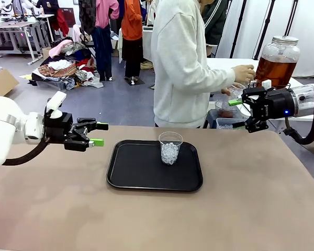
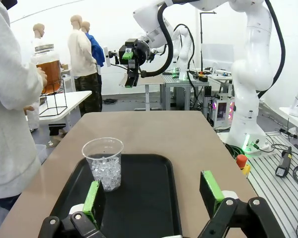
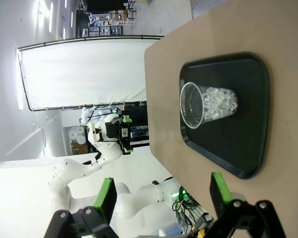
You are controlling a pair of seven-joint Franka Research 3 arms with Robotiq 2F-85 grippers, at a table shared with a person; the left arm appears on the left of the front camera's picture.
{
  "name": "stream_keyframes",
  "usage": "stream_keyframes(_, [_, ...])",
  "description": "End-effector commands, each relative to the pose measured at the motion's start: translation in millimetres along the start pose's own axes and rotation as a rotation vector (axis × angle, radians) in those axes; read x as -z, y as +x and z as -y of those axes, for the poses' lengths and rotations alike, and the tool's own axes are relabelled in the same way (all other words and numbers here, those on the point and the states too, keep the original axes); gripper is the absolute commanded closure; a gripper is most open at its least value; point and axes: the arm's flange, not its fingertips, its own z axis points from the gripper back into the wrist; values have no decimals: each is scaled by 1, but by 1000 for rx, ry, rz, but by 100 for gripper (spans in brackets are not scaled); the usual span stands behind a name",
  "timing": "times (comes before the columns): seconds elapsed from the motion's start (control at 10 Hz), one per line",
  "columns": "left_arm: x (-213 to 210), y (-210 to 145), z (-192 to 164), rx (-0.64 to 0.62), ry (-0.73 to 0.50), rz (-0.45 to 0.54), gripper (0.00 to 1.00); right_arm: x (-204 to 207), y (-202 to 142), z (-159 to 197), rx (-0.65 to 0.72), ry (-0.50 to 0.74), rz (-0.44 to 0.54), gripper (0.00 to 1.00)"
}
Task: Pour the drink into the iced cup.
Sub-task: Pick up the iced cup indicated by the human and present it to them.
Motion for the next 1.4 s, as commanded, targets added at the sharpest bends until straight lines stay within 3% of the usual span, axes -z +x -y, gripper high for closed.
stream_keyframes(0.0, [0, 2, 2, 10, 3, 4, 0, 0, 0, -2, -4, 2, 1, 0])
stream_keyframes(1.3, [0, 2, 2, 10, 3, 4, 0, 0, 0, -2, -4, 2, 1, 0])
